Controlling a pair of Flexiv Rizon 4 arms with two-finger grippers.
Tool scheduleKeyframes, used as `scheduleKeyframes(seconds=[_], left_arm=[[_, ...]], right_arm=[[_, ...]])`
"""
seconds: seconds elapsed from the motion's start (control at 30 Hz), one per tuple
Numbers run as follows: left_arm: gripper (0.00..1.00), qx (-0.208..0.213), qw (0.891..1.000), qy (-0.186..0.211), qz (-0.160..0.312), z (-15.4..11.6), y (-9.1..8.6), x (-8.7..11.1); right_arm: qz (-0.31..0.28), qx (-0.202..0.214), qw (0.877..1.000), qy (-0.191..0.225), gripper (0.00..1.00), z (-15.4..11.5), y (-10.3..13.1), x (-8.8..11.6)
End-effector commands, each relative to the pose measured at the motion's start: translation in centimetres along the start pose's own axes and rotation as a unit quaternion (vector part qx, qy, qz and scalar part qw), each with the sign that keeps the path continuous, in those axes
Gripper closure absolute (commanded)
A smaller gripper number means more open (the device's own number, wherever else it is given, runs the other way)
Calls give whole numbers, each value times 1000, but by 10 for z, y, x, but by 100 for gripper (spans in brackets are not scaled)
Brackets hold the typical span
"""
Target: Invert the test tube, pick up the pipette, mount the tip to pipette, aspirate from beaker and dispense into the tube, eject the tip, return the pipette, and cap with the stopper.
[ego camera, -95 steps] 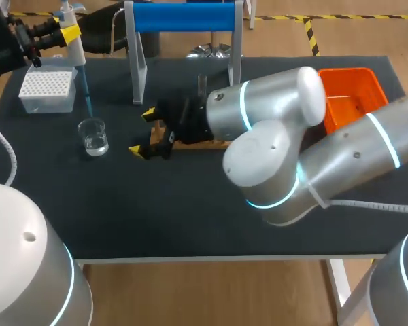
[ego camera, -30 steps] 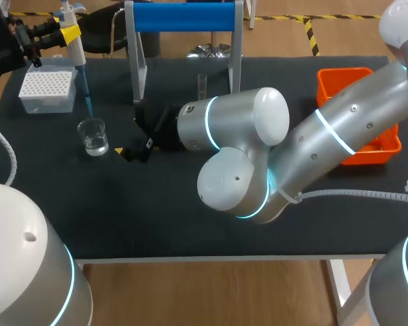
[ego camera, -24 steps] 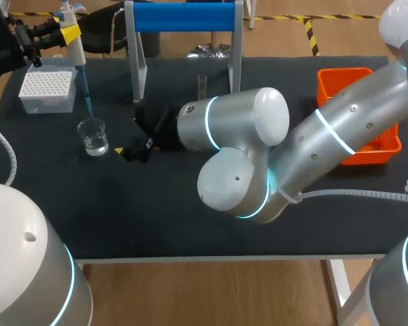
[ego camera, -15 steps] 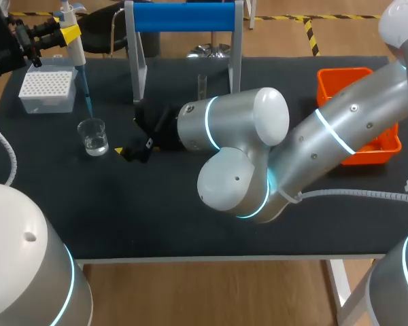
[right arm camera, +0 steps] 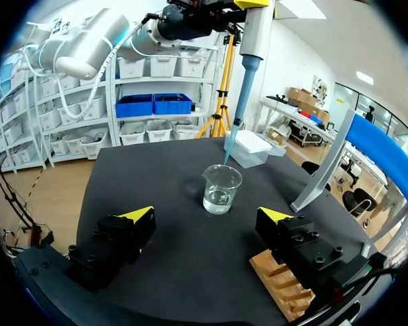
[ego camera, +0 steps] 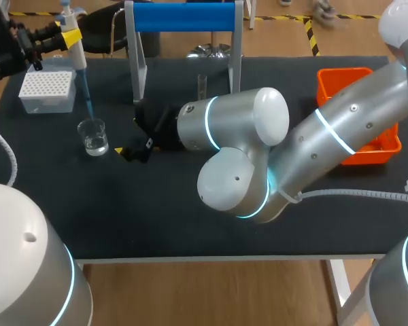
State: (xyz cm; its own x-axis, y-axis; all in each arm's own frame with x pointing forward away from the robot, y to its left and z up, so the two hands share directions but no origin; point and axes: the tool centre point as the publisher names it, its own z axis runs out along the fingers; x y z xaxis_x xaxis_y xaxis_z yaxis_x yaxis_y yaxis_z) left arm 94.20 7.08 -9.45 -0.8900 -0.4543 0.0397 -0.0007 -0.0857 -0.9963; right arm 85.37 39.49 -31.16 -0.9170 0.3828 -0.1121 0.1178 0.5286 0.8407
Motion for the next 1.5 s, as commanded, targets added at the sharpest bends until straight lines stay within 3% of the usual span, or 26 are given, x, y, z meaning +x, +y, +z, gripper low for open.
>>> scheduleKeyframes(seconds=[0.03, 0.9, 1.5], left_arm=[[100, 5, 1000, 4, -1, -1, 7, -5], [100, 21, 1000, -8, -8, -12, 28, -15], [100, 23, 1000, -12, 13, -16, 39, -17]], right_arm=[[0, 0, 1000, 1, 0, 0, 0, 0], [0, 0, 1000, 1, 0, 0, 0, 0], [0, 0, 1000, 1, 0, 0, 0, 0]])
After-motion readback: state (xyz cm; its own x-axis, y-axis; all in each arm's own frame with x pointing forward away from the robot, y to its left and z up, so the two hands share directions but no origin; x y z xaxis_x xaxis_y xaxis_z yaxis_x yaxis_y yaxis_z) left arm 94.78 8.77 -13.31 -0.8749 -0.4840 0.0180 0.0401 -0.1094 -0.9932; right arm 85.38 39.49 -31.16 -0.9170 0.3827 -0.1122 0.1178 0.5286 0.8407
